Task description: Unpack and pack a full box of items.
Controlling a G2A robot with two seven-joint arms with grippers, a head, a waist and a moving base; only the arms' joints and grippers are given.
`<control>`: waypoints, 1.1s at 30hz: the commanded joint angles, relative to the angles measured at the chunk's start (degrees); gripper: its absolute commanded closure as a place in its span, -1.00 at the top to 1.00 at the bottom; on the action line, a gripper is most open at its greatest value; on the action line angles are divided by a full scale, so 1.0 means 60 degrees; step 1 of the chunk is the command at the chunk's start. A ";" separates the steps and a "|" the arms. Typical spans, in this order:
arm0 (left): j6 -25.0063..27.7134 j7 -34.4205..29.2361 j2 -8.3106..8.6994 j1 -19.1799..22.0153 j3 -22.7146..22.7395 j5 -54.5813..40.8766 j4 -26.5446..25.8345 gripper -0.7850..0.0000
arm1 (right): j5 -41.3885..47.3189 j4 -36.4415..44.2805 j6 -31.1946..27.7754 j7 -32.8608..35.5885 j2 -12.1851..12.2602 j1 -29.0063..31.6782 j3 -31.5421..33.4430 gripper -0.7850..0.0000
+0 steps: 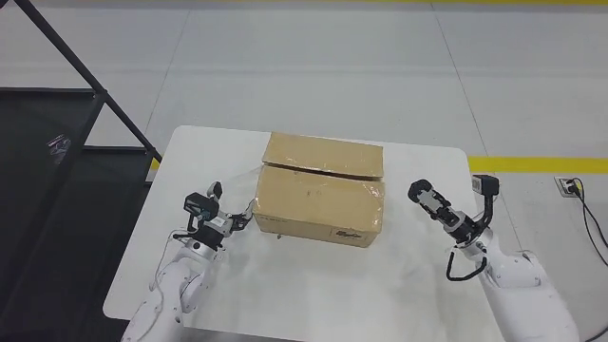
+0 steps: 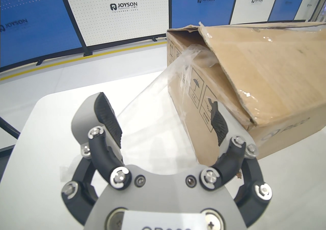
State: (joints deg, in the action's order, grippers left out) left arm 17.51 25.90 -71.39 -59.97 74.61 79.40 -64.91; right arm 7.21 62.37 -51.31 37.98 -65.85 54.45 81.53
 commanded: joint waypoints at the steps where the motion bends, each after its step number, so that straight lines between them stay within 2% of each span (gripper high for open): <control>1: 0.0084 0.0040 0.0014 -0.0060 0.0009 0.0049 -0.0067 1.00 | 0.0058 -0.0003 0.0136 0.0200 0.0010 -0.0090 -0.0081 1.00; 11: 0.0216 0.0117 0.0079 -0.0349 0.0178 0.0098 -0.0431 1.00 | 0.0451 -0.0296 0.0470 0.0937 0.0011 -0.0775 -0.0591 1.00; 22: 0.0467 0.0121 0.0118 -0.0650 0.0838 -0.1355 -0.0896 1.00 | 0.1133 -0.1023 0.0648 0.1684 -0.0132 -0.1557 -0.1446 1.00; 26: 0.0562 0.0033 0.0128 -0.0714 0.0934 -0.1565 -0.1088 1.00 | 0.1640 -0.1161 0.0412 0.1997 -0.0180 -0.1719 -0.1659 1.00; 29: 0.0564 0.0027 0.0125 -0.0752 0.0947 -0.1651 -0.1219 1.00 | 0.2417 -0.1139 0.0093 0.2596 -0.0156 -0.1716 -0.1650 1.00; 33: 0.0562 0.0127 0.0119 -0.0816 0.0963 -0.1742 -0.1498 1.00 | 0.3039 -0.0051 0.0314 0.2816 0.0073 -0.1343 -0.1777 1.00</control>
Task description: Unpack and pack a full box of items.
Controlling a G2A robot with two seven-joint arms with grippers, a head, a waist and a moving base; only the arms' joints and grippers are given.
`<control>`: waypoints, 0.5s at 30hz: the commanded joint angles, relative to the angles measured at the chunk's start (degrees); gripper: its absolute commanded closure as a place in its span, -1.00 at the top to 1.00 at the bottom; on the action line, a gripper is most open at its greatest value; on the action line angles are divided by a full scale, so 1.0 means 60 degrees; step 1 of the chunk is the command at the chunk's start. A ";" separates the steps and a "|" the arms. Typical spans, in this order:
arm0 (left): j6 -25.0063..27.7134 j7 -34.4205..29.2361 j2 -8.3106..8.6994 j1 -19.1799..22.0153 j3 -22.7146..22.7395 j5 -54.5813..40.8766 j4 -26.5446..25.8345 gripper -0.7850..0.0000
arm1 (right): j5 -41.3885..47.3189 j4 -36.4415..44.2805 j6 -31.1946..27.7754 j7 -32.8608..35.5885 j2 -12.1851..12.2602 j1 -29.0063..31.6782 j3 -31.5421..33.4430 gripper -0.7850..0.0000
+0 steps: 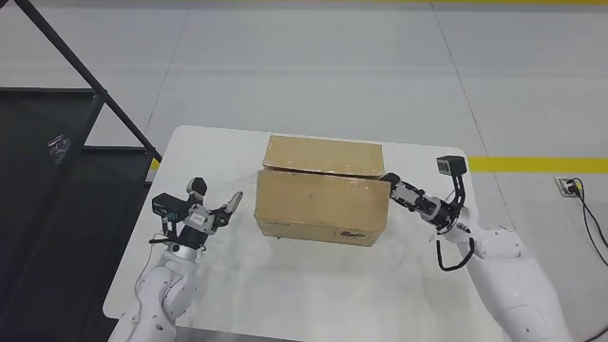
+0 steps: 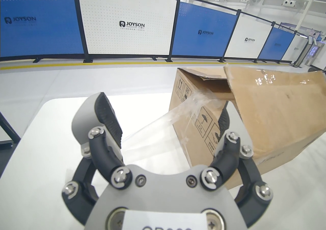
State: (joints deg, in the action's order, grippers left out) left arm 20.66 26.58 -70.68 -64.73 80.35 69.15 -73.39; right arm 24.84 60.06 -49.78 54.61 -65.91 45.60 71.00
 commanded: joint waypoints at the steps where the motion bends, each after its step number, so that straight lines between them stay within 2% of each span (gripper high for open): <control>1: 0.0115 0.0012 0.0004 -0.0044 0.0021 -0.0078 -0.0165 1.00 | 0.0190 0.0649 0.0120 0.0105 0.0167 0.0268 -0.0056 1.00; 9: 0.0573 0.0281 0.0090 -0.0407 0.0296 0.0096 -0.1011 1.00 | -0.0153 0.3145 0.0045 0.0033 0.1097 0.1439 -0.0354 1.00; 15: 0.1964 0.0146 0.0255 -0.0891 0.0629 0.0349 -0.1702 1.00 | -0.1583 0.4155 -0.0789 -0.0801 0.2007 0.2051 -0.0975 1.00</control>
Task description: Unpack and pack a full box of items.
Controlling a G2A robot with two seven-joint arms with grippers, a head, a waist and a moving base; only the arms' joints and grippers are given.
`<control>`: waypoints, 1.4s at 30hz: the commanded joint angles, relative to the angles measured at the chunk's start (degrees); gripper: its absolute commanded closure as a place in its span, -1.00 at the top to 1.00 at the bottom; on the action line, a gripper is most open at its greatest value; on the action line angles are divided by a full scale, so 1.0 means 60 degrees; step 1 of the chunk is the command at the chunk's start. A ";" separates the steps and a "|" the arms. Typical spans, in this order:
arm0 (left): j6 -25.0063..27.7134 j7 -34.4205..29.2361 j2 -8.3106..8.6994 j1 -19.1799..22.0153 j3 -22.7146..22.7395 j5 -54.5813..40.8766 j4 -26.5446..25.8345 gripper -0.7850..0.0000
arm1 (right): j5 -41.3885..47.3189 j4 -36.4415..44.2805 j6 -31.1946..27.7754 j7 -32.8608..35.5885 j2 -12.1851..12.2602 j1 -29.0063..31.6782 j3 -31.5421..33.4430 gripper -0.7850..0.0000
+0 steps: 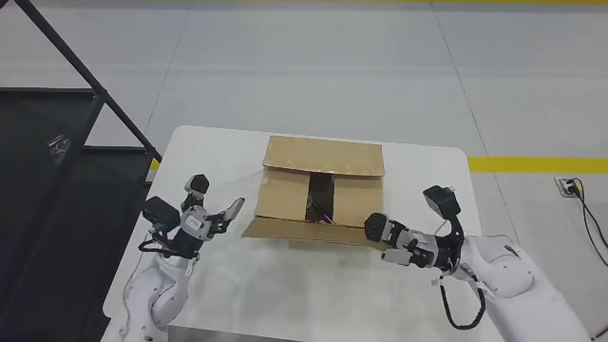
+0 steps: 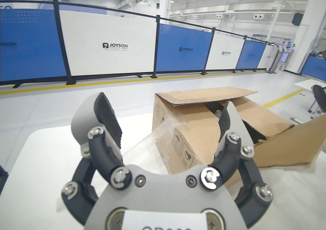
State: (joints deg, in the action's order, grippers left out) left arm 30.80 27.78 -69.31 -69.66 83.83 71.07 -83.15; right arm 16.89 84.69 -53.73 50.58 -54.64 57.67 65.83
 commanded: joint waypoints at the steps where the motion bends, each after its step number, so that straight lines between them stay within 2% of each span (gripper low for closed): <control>1: 0.0533 -0.0168 0.0062 -0.0132 0.0112 0.0119 -0.0149 1.00 | -0.0597 0.0088 -0.0265 -0.0266 0.0280 0.0070 -0.0276 1.00; 6: 0.1597 -0.0586 0.0210 -0.0413 0.0335 0.0485 -0.0366 1.00 | -0.1702 -0.0082 -0.0514 -0.0517 0.0894 -0.0186 -0.1230 1.00; 11: 0.1682 -0.0946 0.0309 -0.0632 0.0386 0.1312 -0.0429 1.00 | -0.1570 -0.0392 0.0094 0.0088 0.1104 -0.0909 -0.2119 1.00; 19: 0.1266 -0.1221 0.0389 -0.0693 0.0163 0.2487 -0.0158 1.00 | 0.0788 -0.0682 0.0482 -0.0028 0.0934 -0.1700 -0.2342 1.00; 22: 0.0783 -0.1123 0.0384 -0.0628 -0.0011 0.2891 -0.0071 1.00 | 0.2253 -0.0879 0.1633 -0.0499 0.0829 -0.1901 -0.2287 1.00; 25: 0.0732 -0.1024 0.0386 -0.0553 -0.0122 0.2917 0.0040 1.00 | 0.3298 -0.1267 0.2687 -0.0860 0.0697 -0.2152 -0.2270 1.00; 27: 0.0705 -0.1014 0.0398 -0.0509 -0.0134 0.2941 0.0076 1.00 | 0.3404 -0.1410 0.3074 -0.0718 0.0657 -0.2291 -0.2294 1.00; 36: 0.0648 -0.0966 0.0407 -0.0488 -0.0109 0.2877 0.0102 1.00 | 0.3404 -0.1410 0.3074 -0.0718 0.0657 -0.2291 -0.2294 1.00; 38: 0.0648 -0.0966 0.0407 -0.0488 -0.0109 0.2877 0.0102 1.00 | 0.3276 -0.1458 0.3494 -0.1209 0.0626 -0.2237 -0.2325 1.00; 40: 0.0648 -0.0966 0.0407 -0.0488 -0.0109 0.2877 0.0102 1.00 | 0.2799 -0.1241 0.4312 -0.2269 0.0502 -0.2280 -0.2506 1.00; 42: 0.0648 -0.0966 0.0407 -0.0488 -0.0109 0.2877 0.0102 1.00 | 0.3033 -0.1219 0.4902 -0.2631 0.0351 -0.2394 -0.2704 1.00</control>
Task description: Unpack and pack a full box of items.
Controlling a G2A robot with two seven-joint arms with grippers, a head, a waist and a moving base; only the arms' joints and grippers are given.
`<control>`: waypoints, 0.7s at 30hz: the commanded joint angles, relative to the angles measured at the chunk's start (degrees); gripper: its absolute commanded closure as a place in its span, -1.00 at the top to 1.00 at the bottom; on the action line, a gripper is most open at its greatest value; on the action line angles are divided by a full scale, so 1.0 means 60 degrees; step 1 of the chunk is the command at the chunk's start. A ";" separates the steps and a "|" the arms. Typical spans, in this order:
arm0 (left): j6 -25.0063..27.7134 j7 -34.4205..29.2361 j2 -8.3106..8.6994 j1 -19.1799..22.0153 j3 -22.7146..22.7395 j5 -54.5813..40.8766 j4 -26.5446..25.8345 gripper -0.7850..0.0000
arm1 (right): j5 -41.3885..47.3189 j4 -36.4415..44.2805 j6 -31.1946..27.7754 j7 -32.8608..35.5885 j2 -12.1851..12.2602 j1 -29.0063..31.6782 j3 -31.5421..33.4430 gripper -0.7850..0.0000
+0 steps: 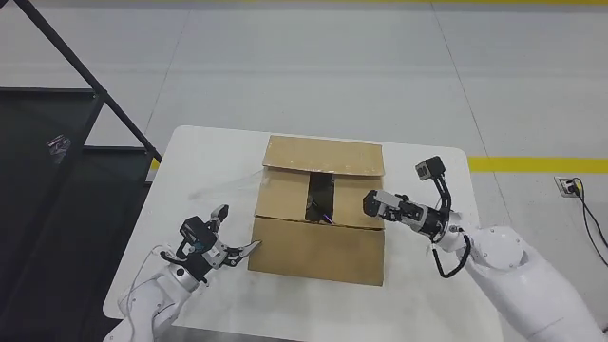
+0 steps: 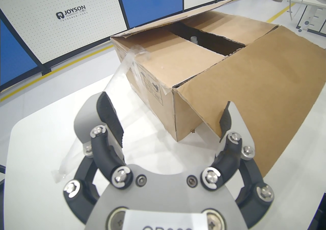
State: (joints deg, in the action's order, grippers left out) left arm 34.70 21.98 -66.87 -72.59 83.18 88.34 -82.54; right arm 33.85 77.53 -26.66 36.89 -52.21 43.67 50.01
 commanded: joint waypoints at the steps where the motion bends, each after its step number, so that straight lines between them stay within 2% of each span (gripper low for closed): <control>1: 0.0000 0.0000 0.0000 0.0000 0.0000 0.0000 0.0000 1.00 | 0.0248 -0.0170 0.0669 -0.0475 -0.0125 -0.0187 -0.0139 1.00; 8: 0.0000 0.0000 0.0000 0.0000 0.0000 0.0000 0.0000 1.00 | 0.0337 -0.1188 0.2072 -0.0875 -0.0645 -0.1090 -0.0694 1.00; 13: 0.0000 0.0000 0.0000 0.0000 0.0000 0.0000 0.0000 1.00 | 0.0699 -0.1789 0.1834 -0.1307 -0.1016 -0.1507 -0.0838 1.00; 21: 0.0000 0.0000 0.0000 0.0000 0.0000 0.0000 0.0000 1.00 | 0.0450 -0.2553 0.1273 -0.3441 -0.1775 -0.2396 -0.1234 1.00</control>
State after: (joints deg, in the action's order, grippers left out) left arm 34.69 21.98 -66.87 -72.59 83.18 88.34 -82.54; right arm 37.06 62.67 -18.93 17.85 -62.37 29.94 42.99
